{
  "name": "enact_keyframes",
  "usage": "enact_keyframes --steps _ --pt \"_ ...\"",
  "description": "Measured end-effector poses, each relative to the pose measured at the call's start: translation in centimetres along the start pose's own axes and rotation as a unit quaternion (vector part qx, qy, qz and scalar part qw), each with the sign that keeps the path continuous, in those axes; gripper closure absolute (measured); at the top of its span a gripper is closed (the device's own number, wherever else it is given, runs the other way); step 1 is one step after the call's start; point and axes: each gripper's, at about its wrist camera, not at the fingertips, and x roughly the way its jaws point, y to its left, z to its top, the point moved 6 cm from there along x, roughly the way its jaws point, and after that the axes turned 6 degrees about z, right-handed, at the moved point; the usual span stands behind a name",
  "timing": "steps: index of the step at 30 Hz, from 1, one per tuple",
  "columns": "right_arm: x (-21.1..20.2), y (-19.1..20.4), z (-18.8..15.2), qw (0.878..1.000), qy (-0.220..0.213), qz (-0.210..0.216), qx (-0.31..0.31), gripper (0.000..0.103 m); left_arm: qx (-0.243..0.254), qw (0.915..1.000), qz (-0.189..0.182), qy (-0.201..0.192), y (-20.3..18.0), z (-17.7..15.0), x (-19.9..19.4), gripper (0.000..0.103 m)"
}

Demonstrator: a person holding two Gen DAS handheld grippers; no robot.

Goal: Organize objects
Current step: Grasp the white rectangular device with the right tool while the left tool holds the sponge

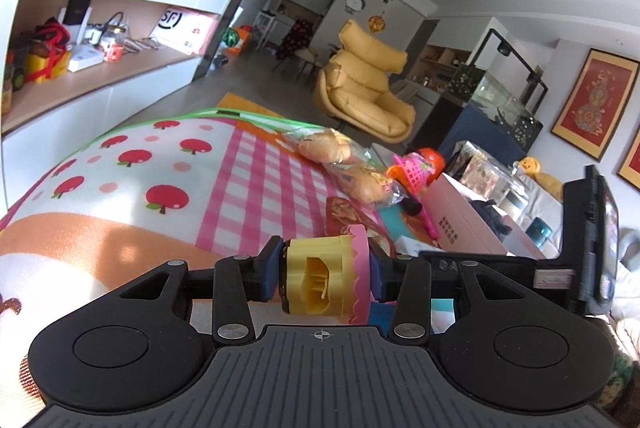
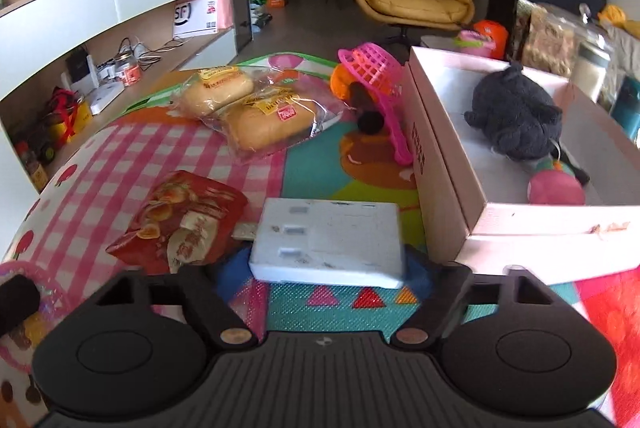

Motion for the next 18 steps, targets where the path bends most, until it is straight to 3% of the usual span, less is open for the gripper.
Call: enact_keyframes --steps 4,7,9,13,18 --pt "-2.1 0.6 -1.5 0.996 0.023 0.061 -0.054 0.025 0.001 1.0000 0.003 0.004 0.1 -0.1 0.2 0.056" --pt "-5.1 0.5 -4.2 0.984 0.036 0.114 -0.134 0.025 0.005 0.9999 0.006 0.009 0.0 -0.2 0.3 0.056" --pt "-7.1 -0.6 -5.6 0.976 0.038 0.124 -0.174 0.025 0.011 0.9998 0.010 0.012 -0.2 -0.3 0.5 0.056" --pt "-9.1 -4.8 -6.5 0.979 0.039 0.085 -0.183 0.009 0.026 0.9994 0.019 0.015 -0.6 -0.3 0.6 0.056" --pt "-9.7 -9.6 -6.4 0.986 0.017 -0.014 -0.164 0.003 0.034 0.9990 0.026 0.017 -0.7 -0.4 0.8 0.056"
